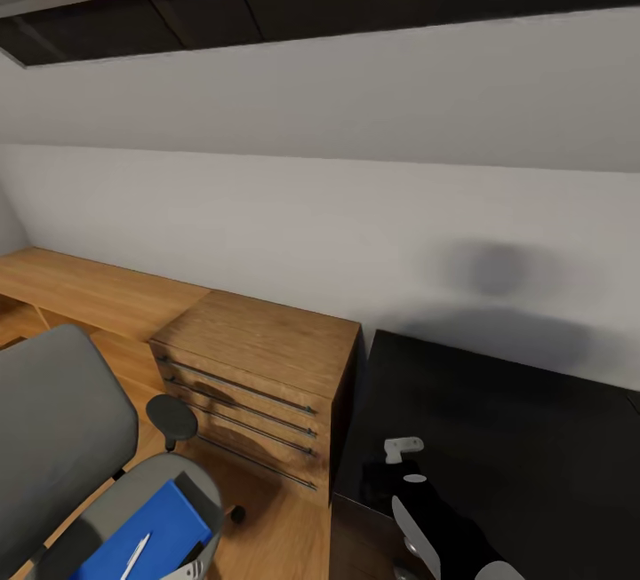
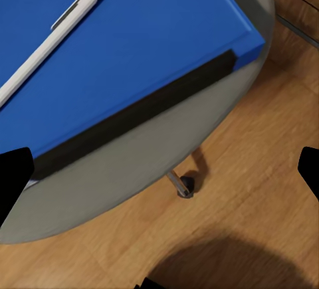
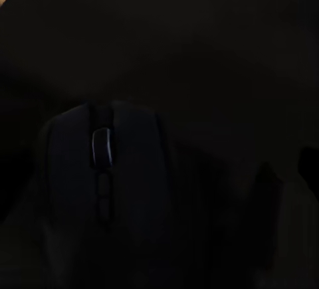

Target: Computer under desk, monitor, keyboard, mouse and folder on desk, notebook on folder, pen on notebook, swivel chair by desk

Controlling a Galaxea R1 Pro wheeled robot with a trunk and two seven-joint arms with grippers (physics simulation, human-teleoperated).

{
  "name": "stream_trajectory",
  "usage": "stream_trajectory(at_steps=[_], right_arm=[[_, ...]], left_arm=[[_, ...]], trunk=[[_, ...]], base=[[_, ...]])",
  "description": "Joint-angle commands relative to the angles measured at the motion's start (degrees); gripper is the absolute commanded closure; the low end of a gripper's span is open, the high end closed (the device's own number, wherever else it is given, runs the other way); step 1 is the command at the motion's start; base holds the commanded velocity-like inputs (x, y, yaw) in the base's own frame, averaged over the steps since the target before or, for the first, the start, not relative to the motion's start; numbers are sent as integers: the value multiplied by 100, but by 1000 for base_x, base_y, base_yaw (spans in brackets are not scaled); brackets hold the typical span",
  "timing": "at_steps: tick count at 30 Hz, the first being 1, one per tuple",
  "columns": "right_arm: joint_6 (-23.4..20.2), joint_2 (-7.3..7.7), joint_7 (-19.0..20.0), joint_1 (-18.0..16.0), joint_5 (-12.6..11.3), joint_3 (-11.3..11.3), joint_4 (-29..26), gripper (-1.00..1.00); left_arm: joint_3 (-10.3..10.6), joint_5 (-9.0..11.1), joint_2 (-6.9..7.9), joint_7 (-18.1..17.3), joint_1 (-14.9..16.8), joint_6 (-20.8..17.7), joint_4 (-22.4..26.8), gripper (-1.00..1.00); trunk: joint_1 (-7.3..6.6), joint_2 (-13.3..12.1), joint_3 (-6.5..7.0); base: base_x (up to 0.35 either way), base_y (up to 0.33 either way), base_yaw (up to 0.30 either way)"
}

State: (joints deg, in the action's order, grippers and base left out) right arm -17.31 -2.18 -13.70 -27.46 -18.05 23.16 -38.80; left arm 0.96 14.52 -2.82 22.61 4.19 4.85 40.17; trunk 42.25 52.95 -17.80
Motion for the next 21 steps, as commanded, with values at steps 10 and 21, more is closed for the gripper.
stream_trajectory(at_steps=[10, 21], right_arm=[[207, 12, -67, -5, -59, 43, -214, -100], [151, 218, -426, 269, -71, 48, -2139, -100]], left_arm=[[14, 60, 0, 7, 3, 26, -17, -100], [14, 60, 0, 15, 2, 24, -28, -100]], trunk=[[1, 5, -7], [1, 5, -7]], base=[[0, 0, 0], [0, 0, 0]])
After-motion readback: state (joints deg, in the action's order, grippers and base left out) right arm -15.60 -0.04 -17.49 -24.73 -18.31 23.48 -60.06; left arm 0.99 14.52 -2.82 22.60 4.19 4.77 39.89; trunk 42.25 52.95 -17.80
